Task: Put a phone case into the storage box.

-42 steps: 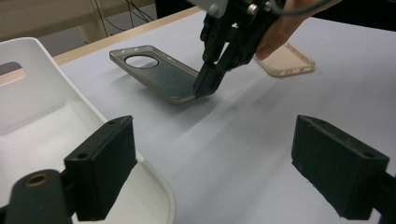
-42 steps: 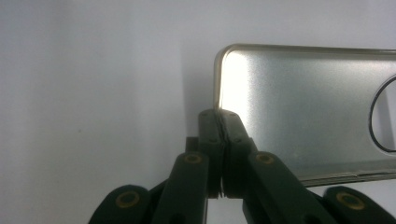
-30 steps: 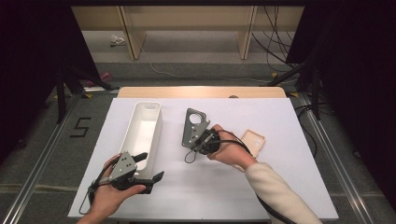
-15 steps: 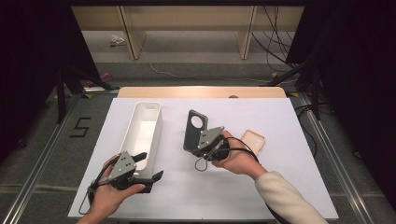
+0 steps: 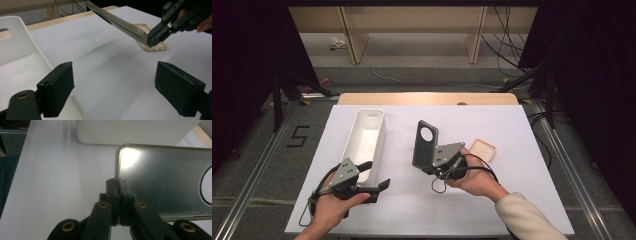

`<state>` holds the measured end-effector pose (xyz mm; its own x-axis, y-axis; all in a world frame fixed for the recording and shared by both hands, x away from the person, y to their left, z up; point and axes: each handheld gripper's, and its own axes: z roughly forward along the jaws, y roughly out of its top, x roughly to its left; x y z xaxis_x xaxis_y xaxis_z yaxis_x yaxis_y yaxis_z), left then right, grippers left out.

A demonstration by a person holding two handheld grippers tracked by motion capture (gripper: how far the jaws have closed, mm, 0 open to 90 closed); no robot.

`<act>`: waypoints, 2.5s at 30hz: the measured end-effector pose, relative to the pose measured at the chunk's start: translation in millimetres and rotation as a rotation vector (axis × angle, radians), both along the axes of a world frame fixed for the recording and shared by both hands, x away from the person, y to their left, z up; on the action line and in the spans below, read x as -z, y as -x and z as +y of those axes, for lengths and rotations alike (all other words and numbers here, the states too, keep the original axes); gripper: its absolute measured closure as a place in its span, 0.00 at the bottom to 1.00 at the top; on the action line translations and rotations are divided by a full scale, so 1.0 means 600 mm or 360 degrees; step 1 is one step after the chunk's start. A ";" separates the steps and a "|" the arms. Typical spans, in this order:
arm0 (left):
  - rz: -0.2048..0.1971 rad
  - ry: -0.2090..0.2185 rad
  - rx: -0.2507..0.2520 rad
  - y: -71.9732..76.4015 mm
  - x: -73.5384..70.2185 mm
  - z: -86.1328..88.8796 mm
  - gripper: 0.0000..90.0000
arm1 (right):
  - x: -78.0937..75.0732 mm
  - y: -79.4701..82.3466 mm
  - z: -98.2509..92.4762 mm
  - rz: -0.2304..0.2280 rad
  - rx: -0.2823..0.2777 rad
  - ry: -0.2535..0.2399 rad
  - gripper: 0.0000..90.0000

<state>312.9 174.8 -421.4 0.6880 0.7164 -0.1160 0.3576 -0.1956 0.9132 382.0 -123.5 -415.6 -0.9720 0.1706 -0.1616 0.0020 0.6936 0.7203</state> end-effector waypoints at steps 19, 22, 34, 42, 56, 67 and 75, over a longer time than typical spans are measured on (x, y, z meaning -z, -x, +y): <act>0.0274 -0.0073 -0.0100 -0.142 -0.072 -0.082 0.21 | 0.002 0.026 0.001 -0.0014 -0.0007 -0.0008 0.99; 0.0324 -0.0087 -0.0107 -0.161 -0.076 -0.093 0.23 | 0.001 0.027 0.003 -0.0018 -0.0012 -0.0004 0.99; 0.0561 -0.0115 -0.0190 -0.237 -0.067 -0.129 0.34 | 0.001 0.030 0.012 -0.0031 -0.0038 0.0012 0.99; 0.0654 -0.0106 -0.0197 -0.258 -0.061 -0.141 0.45 | 0.000 0.031 0.015 -0.0036 -0.0045 0.0015 0.99; 0.0754 -0.0035 -0.0224 -0.262 -0.045 -0.141 0.74 | 0.000 0.033 0.019 -0.0064 -0.0063 0.0048 0.99; 0.0711 0.0085 -0.0186 -0.247 -0.060 -0.146 0.85 | 0.012 0.032 0.026 -0.0100 -0.0080 0.0151 0.99; 0.0490 0.0019 -0.0160 -0.231 -0.071 -0.142 0.91 | 0.020 0.027 0.023 -0.0118 -0.0005 0.0131 0.87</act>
<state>451.3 89.5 -378.8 0.5452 0.7762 -0.3165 0.6343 -0.1352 0.7612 366.0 -109.9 -427.6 -0.9573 0.1508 -0.2465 -0.0515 0.7502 0.6592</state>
